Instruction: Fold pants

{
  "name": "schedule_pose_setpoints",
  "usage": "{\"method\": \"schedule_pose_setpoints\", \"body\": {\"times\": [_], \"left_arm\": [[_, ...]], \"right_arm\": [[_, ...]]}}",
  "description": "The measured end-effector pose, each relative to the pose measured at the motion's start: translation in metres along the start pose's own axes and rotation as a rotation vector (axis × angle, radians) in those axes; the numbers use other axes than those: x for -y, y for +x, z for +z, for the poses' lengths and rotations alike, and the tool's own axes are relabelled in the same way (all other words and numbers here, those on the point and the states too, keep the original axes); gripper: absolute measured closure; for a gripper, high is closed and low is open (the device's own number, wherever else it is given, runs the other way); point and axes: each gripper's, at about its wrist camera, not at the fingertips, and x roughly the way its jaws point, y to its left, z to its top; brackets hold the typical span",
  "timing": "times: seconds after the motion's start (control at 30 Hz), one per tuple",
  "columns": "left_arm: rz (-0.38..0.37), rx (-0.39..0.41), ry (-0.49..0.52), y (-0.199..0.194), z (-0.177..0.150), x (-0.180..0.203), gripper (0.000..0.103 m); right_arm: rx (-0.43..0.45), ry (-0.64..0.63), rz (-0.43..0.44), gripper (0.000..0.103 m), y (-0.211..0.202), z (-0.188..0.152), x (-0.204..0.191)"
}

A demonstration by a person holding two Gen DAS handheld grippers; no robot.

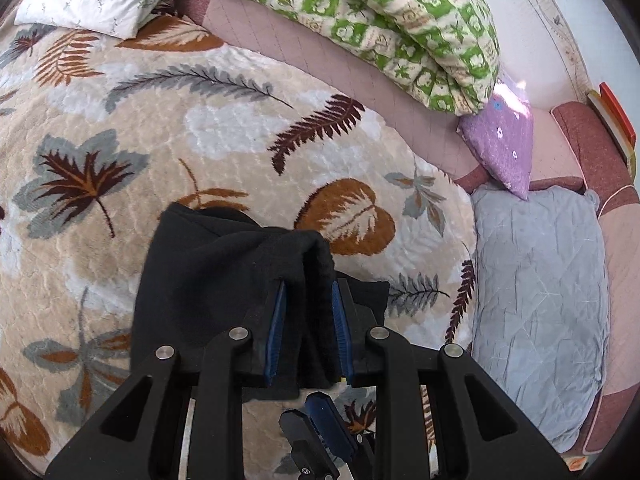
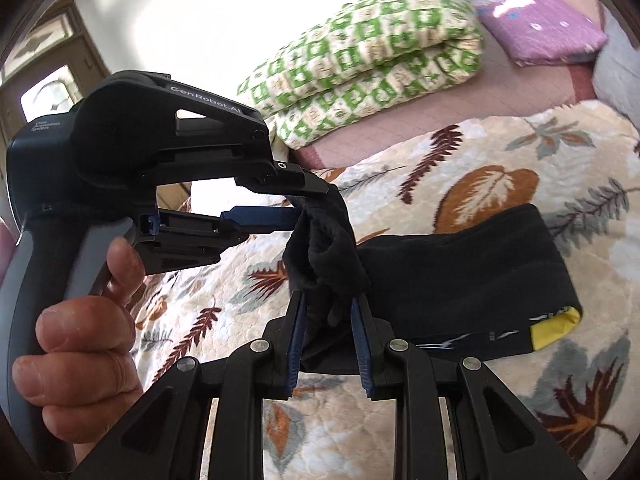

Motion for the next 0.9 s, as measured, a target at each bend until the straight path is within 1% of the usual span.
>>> {"method": "schedule_pose_setpoints", "body": {"times": [0.07,0.13,0.2,0.27,0.3,0.37,0.43,0.5,0.57,0.6,0.63,0.67,0.7,0.73,0.77,0.83,0.9], "left_arm": [[-0.002,-0.035,0.005,0.016,-0.004,0.010,0.082],[0.016,-0.056,0.033,0.029,-0.008,0.020,0.082],[0.018,-0.082,0.048,0.035,-0.009,0.024,0.082],[-0.005,-0.075,0.049,0.027,-0.004,0.017,0.082],[0.004,-0.055,0.056,0.019,0.000,0.012,0.082],[0.023,-0.015,0.086,0.004,0.011,0.000,0.082],[0.067,0.013,0.108,-0.009,0.023,-0.014,0.082],[0.094,0.000,0.135,-0.014,0.033,-0.026,0.082],[0.123,-0.023,0.167,-0.012,0.037,-0.031,0.082],[0.138,-0.034,0.194,-0.010,0.037,-0.032,0.082],[0.148,-0.044,0.221,-0.008,0.036,-0.031,0.082],[0.157,-0.055,0.245,-0.005,0.034,-0.030,0.082],[0.168,-0.071,0.268,-0.002,0.033,-0.028,0.082],[0.177,-0.084,0.284,0.001,0.031,-0.028,0.082],[0.180,-0.098,0.294,0.004,0.030,-0.029,0.082],[0.177,-0.125,0.284,0.007,0.031,-0.034,0.082],[0.156,-0.144,0.254,0.007,0.032,-0.043,0.082]], "right_arm": [[0.010,0.026,-0.006,0.080,-0.003,0.002,0.015],[0.025,0.051,-0.007,0.080,-0.008,0.004,0.029],[0.033,0.074,-0.008,0.080,-0.011,0.006,0.040],[0.027,0.105,-0.021,0.080,-0.012,0.006,0.052],[0.029,0.123,-0.023,0.080,-0.014,0.006,0.059],[0.025,0.143,-0.030,0.077,-0.018,0.005,0.067],[0.013,0.165,-0.018,0.077,-0.019,0.003,0.075],[0.007,0.200,0.001,0.077,-0.017,0.003,0.081],[-0.016,0.233,0.027,0.074,-0.010,0.003,0.084],[-0.026,0.249,0.036,0.071,-0.006,0.003,0.085],[-0.040,0.270,0.059,0.065,-0.001,0.002,0.086],[-0.050,0.290,0.075,0.062,0.003,0.001,0.086],[-0.055,0.299,0.080,0.056,0.006,0.000,0.085],[-0.065,0.298,0.087,0.046,0.010,0.000,0.083],[-0.074,0.293,0.088,0.043,0.014,0.000,0.080],[-0.083,0.283,0.085,0.036,0.018,0.000,0.077],[-0.095,0.275,0.084,0.033,0.024,0.001,0.073]]}}
